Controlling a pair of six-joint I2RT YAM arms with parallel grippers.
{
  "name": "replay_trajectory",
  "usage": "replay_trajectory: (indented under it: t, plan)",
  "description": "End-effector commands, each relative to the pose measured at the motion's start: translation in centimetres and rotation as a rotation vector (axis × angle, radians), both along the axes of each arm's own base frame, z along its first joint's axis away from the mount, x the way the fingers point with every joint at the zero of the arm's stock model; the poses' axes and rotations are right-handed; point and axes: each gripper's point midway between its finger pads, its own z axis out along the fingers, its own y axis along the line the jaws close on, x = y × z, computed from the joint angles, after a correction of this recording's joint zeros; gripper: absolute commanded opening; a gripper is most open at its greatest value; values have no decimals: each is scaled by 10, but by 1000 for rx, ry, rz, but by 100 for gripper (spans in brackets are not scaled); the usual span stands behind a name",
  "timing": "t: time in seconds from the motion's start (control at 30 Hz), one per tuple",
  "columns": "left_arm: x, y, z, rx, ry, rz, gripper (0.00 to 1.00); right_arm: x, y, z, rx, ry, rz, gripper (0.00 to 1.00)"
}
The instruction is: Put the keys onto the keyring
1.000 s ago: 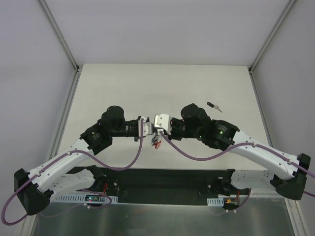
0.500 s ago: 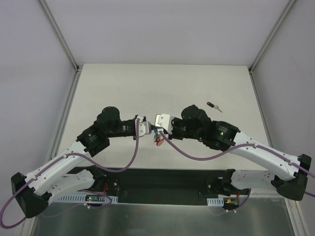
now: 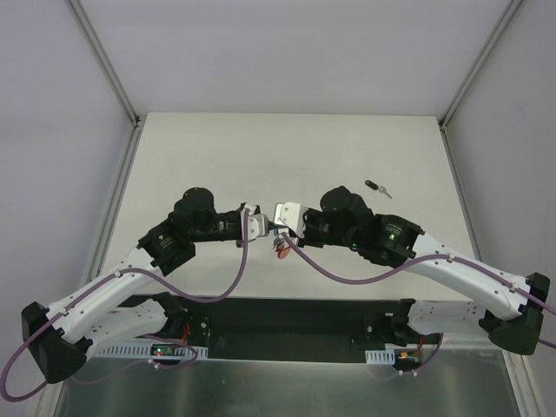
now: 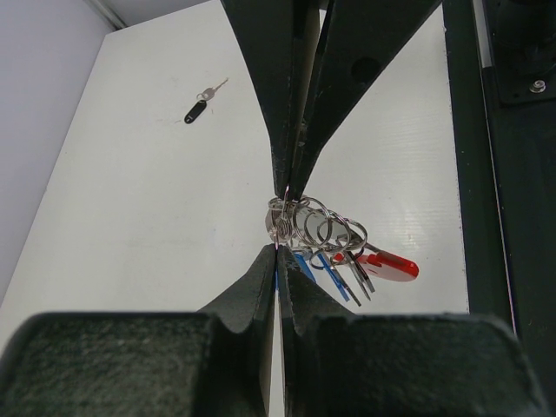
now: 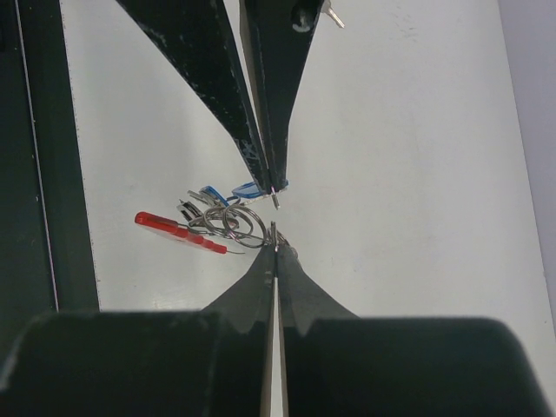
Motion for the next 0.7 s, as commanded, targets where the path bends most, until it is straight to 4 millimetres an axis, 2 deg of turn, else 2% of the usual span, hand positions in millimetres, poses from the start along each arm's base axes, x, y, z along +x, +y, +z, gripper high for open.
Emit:
replay_trajectory:
  t: [0.0,0.67]
  plan:
    - [-5,-7,18,-43,-23,-43,0,-1,7,24,77,-43,21,1]
    - [-10,-10,23,-78,-17,-68,0,-1,12,25,85,-30,30,1]
